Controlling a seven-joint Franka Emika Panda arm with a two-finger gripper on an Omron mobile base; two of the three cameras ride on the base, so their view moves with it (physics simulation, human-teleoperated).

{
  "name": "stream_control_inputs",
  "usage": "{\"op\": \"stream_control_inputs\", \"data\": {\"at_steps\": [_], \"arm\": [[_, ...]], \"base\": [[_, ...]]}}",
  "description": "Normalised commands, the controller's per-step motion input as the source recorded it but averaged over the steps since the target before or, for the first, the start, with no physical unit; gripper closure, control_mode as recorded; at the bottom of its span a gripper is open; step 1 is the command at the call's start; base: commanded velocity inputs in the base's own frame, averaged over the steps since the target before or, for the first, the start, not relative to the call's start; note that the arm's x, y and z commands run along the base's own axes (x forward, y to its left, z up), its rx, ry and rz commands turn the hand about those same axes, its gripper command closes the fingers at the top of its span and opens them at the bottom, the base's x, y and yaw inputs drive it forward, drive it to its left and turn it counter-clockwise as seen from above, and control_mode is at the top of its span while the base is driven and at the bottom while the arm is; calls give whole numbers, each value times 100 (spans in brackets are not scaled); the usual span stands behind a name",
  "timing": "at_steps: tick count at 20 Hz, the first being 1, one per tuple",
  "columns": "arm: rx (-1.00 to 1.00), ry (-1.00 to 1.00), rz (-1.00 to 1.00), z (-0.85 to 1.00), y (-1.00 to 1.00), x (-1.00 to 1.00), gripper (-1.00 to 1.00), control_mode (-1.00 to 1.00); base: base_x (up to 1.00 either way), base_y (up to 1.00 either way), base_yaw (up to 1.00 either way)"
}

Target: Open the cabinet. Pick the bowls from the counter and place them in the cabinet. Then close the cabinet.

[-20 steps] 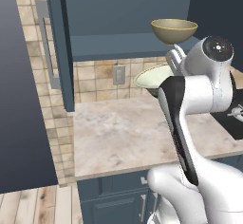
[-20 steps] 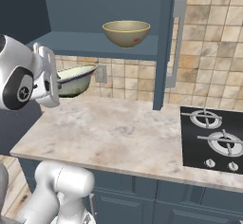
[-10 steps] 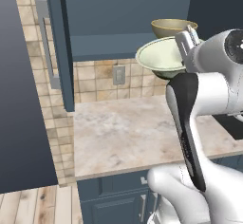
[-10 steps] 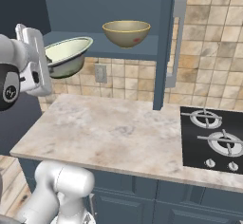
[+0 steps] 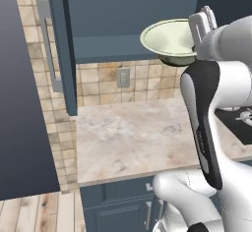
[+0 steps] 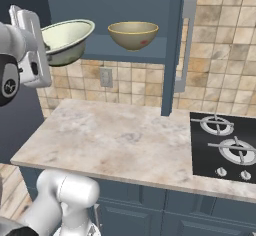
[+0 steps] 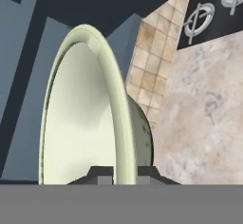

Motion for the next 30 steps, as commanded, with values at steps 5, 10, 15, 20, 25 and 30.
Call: {"op": "stream_control_inputs", "data": {"at_steps": [5, 10, 15, 20, 25, 30], "arm": [[0, 0, 9, 21, 11, 5, 100, -100], [0, -1, 7, 1, 18, 3, 100, -100], [0, -9, 2, -1, 5, 14, 100, -100], [3, -10, 0, -17, 5, 14, 100, -100], [12, 0, 1, -18, 21, 20, 100, -100], [11, 0, 3, 0, 22, 10, 100, -100]], "base": [[0, 0, 0], [0, 0, 0], [0, 0, 0], [0, 0, 0], [0, 0, 0], [0, 0, 0]]}}
